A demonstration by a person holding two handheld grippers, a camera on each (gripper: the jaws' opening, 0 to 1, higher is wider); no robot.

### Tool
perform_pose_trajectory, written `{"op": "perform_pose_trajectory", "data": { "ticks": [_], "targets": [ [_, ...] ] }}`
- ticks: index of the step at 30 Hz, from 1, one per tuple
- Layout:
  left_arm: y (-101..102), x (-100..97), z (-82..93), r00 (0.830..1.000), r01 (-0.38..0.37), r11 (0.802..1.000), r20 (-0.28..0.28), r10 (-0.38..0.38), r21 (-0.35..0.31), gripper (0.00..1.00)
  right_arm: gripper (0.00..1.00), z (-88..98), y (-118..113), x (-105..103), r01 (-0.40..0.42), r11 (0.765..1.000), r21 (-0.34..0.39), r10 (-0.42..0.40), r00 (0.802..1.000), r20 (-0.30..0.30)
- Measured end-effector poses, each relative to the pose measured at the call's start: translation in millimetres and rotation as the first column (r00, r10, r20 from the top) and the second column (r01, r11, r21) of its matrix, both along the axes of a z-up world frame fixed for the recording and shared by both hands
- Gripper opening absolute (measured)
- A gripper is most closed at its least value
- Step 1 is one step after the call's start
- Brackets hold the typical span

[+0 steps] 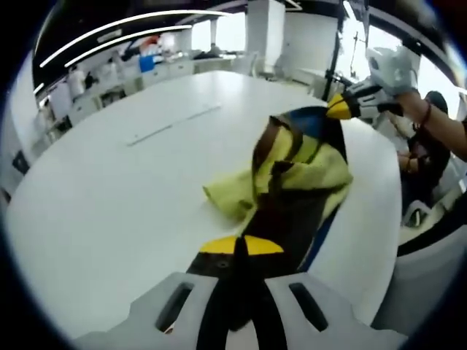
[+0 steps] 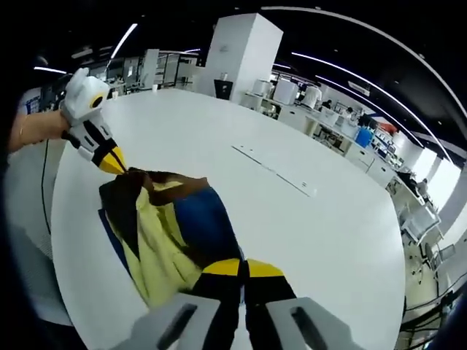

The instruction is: Fold the garment on the visible template until the final outline fits inside the template.

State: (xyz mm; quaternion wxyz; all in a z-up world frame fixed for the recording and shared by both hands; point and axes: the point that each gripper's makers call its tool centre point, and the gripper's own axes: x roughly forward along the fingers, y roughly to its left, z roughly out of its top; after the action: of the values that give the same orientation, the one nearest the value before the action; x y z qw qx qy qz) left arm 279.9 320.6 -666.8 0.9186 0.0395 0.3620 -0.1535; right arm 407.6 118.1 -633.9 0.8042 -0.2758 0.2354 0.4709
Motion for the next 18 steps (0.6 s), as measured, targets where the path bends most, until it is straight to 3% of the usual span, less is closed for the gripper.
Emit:
{"op": "perform_pose_trajectory", "data": {
  "ticks": [11, 18],
  "targets": [
    [8, -7.4, 2.4, 1.0, -0.012, 1.0, 0.017, 0.012, 0.008, 0.0, 0.0, -3.0, -17, 9, 0.048, 0.998, -0.028, -0.048, 0.999, -0.004],
    [27, -15.1, 5.2, 0.998, -0.054, 0.998, 0.024, 0.053, 0.026, 0.0, 0.0, -6.1, -28, 12, 0.073, 0.997, -0.037, -0.073, 0.997, -0.016]
  ]
}}
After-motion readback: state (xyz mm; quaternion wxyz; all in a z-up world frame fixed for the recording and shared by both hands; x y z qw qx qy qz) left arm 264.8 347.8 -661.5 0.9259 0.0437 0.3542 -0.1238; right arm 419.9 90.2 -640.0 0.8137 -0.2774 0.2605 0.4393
